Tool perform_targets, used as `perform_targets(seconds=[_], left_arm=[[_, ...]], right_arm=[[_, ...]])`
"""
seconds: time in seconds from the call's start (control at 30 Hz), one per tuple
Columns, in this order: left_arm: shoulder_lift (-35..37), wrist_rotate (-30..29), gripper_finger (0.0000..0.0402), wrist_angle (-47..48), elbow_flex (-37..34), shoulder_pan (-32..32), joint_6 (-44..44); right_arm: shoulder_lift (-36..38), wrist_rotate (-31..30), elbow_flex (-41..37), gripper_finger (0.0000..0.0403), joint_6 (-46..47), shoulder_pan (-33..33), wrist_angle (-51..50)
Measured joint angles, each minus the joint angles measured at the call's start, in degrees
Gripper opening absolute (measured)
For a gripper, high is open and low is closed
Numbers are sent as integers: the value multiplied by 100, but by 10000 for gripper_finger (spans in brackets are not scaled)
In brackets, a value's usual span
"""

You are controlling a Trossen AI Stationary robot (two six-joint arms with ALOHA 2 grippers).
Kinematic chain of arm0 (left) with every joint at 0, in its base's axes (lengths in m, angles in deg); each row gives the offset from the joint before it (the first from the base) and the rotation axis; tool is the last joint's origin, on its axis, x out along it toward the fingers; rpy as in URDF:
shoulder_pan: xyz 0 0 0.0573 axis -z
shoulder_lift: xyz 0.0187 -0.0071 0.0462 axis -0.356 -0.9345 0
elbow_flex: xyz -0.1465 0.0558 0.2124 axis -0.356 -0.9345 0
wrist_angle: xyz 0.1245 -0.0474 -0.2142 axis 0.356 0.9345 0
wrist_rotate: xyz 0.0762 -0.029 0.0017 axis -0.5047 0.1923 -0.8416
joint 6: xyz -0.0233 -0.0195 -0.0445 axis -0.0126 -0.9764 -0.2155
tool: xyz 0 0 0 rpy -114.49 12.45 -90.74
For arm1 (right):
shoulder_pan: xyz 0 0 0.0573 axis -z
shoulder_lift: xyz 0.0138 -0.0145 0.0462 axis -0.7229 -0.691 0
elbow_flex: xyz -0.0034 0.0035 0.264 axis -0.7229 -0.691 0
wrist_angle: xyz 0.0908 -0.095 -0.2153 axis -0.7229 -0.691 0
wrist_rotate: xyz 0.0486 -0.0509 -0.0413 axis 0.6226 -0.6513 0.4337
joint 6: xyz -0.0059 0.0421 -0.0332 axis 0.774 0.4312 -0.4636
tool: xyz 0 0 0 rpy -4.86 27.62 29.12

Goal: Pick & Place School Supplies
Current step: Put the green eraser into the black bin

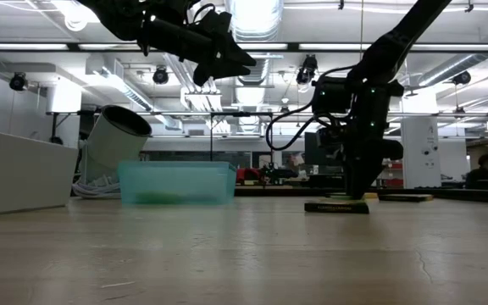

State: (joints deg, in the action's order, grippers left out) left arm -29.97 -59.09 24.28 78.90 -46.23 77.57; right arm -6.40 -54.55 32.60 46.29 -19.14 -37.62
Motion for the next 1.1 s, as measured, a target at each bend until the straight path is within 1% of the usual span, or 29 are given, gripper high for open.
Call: perform_targets(seconds=[0.53, 0.97, 1.1], left_arm=[[0, -1, 172, 0, 0, 1, 5], [0, 0, 172, 0, 0, -1, 5], [0, 0, 172, 0, 0, 2, 5]], right_arm=[[762, 23, -2, 133, -86, 1, 26], [365, 63, -7, 123, -66, -2, 45], [306, 154, -7, 125, -42, -2, 64]])
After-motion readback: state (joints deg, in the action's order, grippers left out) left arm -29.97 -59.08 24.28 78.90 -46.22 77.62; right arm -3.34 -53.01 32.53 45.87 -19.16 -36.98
